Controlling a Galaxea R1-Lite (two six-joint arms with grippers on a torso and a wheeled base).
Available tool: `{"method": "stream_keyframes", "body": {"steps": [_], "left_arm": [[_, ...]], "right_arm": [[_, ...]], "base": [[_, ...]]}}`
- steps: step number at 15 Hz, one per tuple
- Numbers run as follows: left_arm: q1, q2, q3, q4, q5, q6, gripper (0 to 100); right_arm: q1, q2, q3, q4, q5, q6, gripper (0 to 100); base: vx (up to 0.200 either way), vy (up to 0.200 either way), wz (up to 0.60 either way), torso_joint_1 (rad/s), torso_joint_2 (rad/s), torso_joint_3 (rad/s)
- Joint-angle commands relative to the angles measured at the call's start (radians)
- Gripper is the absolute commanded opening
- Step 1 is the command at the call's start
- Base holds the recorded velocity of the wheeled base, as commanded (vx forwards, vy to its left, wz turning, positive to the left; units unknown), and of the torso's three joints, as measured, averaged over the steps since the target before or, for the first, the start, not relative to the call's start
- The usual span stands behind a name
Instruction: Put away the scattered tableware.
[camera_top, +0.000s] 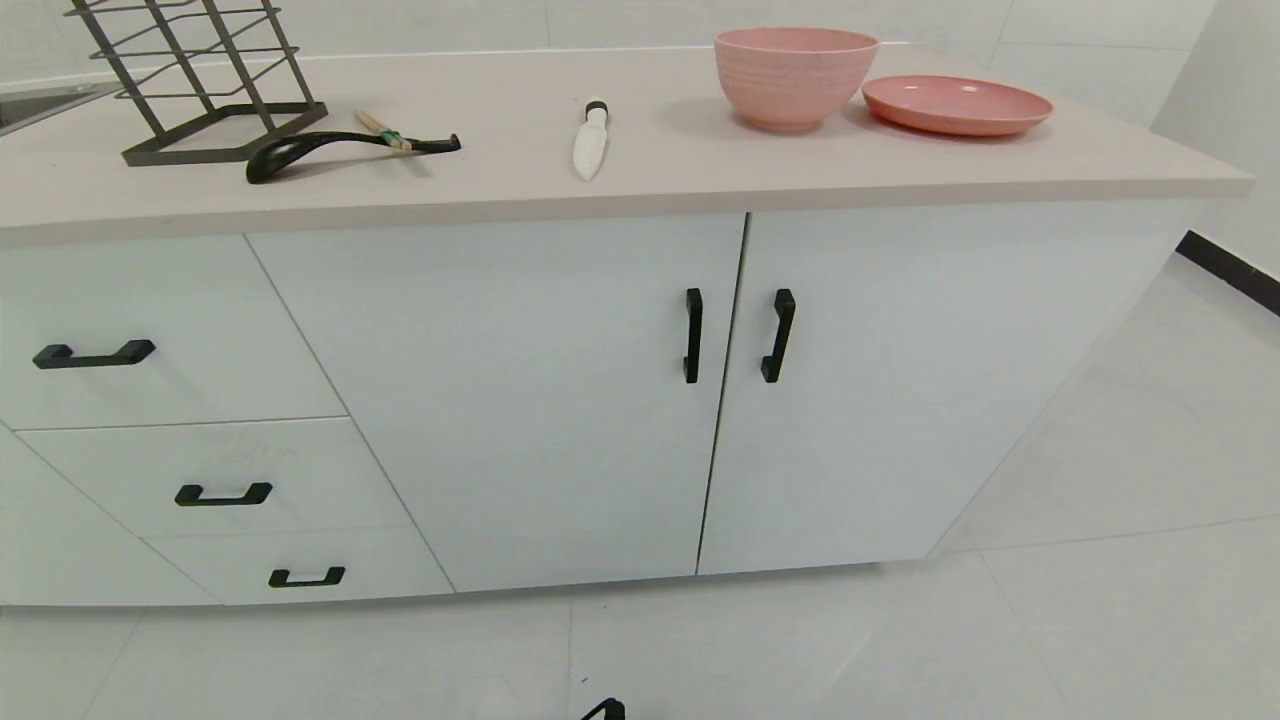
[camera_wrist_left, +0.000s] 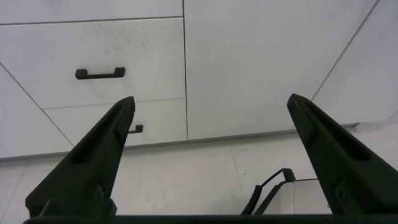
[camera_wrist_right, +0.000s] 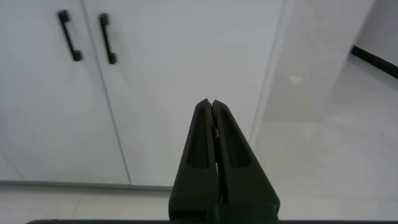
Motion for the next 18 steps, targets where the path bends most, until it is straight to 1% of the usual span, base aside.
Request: {"method": "stream_keyframes", "body": {"steps": [1, 2, 3, 4, 5, 6, 7, 9, 10, 11, 12, 13, 14, 16, 18], "left_arm": [[0.0, 0.001, 0.0, -0.001, 0.0, 0.0, 100], [0.0, 0.001, 0.0, -0.001, -0.001, 0.0, 100], [0.0, 0.001, 0.0, -0.001, 0.0, 0.0, 100], [0.0, 0.001, 0.0, -0.001, -0.001, 0.0, 100], [0.0, 0.001, 0.0, -0.001, 0.0, 0.0, 100], [0.0, 0.001, 0.0, -0.001, 0.0, -0.002, 100], [0.0, 0.001, 0.0, -0.001, 0.0, 0.0, 100], [0.0, 0.001, 0.0, -0.001, -0.001, 0.001, 100], [0.0, 0.001, 0.0, -0.002, 0.0, 0.001, 100], [0.0, 0.001, 0.0, -0.002, 0.0, 0.001, 100], [0.0, 0.001, 0.0, -0.002, 0.002, 0.001, 100], [0.0, 0.001, 0.0, -0.002, 0.002, 0.001, 100], [0.0, 0.001, 0.0, -0.002, 0.002, 0.001, 100], [0.0, 0.001, 0.0, -0.002, 0.0, 0.0, 100], [0.0, 0.001, 0.0, -0.002, 0.0, -0.002, 100]], "right_arm": [[0.003, 0.21, -0.155, 0.025, 0.131, -0.016, 0], [0.023, 0.341, -0.202, 0.026, 0.17, -0.02, 0], [0.039, 0.399, -0.216, 0.02, 0.182, -0.022, 0], [0.092, 0.574, -0.227, -0.038, 0.193, -0.036, 0], [0.114, 0.643, -0.216, -0.092, 0.194, -0.037, 0], [0.135, 0.764, -0.182, -0.212, 0.194, -0.04, 0], [0.137, 0.859, -0.155, -0.331, 0.197, -0.043, 0], [0.138, 0.98, -0.115, -0.482, 0.203, -0.071, 0], [0.138, 1.092, -0.064, -0.649, 0.234, -0.092, 0], [0.138, 1.092, -0.064, -0.649, 0.234, -0.092, 0], [0.165, 1.284, 0.006, -0.952, 0.251, -0.105, 0], [0.194, 1.434, 0.034, -1.144, 0.276, -0.103, 0], [0.203, 1.456, 0.029, -1.141, 0.294, -0.105, 0], [0.266, 1.485, 0.02, -1.14, 0.297, -0.109, 0], [0.278, 1.519, -0.01, -1.14, 0.297, -0.111, 0]], "base": [[0.0, 0.0, 0.0, 0.0, 0.0, 0.0], [0.0, 0.0, 0.0, 0.0, 0.0, 0.0], [0.0, 0.0, 0.0, 0.0, 0.0, 0.0], [0.0, 0.0, 0.0, 0.0, 0.0, 0.0], [0.0, 0.0, 0.0, 0.0, 0.0, 0.0], [0.0, 0.0, 0.0, 0.0, 0.0, 0.0], [0.0, 0.0, 0.0, 0.0, 0.0, 0.0], [0.0, 0.0, 0.0, 0.0, 0.0, 0.0], [0.0, 0.0, 0.0, 0.0, 0.0, 0.0], [0.0, 0.0, 0.0, 0.0, 0.0, 0.0], [0.0, 0.0, 0.0, 0.0, 0.0, 0.0], [0.0, 0.0, 0.0, 0.0, 0.0, 0.0], [0.0, 0.0, 0.0, 0.0, 0.0, 0.0], [0.0, 0.0, 0.0, 0.0, 0.0, 0.0], [0.0, 0.0, 0.0, 0.0, 0.0, 0.0]]}}
